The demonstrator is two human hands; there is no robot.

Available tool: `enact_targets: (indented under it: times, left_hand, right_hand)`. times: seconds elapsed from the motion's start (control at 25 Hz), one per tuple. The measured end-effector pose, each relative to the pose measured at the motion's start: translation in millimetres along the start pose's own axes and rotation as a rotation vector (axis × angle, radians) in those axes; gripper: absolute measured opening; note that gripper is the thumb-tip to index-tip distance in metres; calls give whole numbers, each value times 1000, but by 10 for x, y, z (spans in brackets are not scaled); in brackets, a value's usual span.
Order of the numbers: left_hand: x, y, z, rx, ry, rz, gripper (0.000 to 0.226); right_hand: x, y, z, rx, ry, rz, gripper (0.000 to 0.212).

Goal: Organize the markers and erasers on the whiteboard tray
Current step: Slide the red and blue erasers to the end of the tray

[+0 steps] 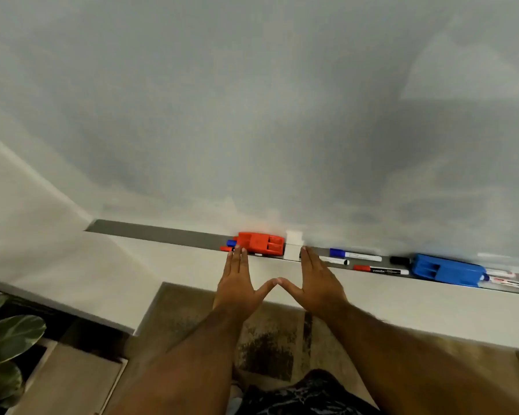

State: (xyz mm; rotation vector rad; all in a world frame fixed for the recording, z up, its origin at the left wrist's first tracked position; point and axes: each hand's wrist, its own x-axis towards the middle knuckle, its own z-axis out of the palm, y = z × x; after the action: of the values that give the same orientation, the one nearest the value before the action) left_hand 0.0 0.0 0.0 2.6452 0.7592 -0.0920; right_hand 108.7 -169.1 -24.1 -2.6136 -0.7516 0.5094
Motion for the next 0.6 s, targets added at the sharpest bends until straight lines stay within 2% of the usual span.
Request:
enact_targets:
  times: [0.16, 0.24, 0.32, 0.4, 0.48, 0.6]
  left_hand:
    - [319, -285, -88, -169, -18, 11, 115]
    - [487, -423, -151, -271, -59, 40, 105]
    - [670, -580, -209, -417, -66, 79, 85]
    - [844, -704, -238, -514, -112, 95, 66]
    - [996, -799, -238, -561, -219, 89, 62]
    - [1148, -882, -240, -615, -258, 74, 62]
  right_hand:
    - [227, -249, 83, 95, 1, 115, 126]
    - [358, -394, 150, 221, 42, 132, 110]
    - [473, -505, 238, 349, 105, 112, 87]
    - [567, -632, 311, 453, 120, 138, 76]
    - [665, -754, 371, 555, 141, 197, 67]
    - [757, -940, 413, 707, 250, 293, 35]
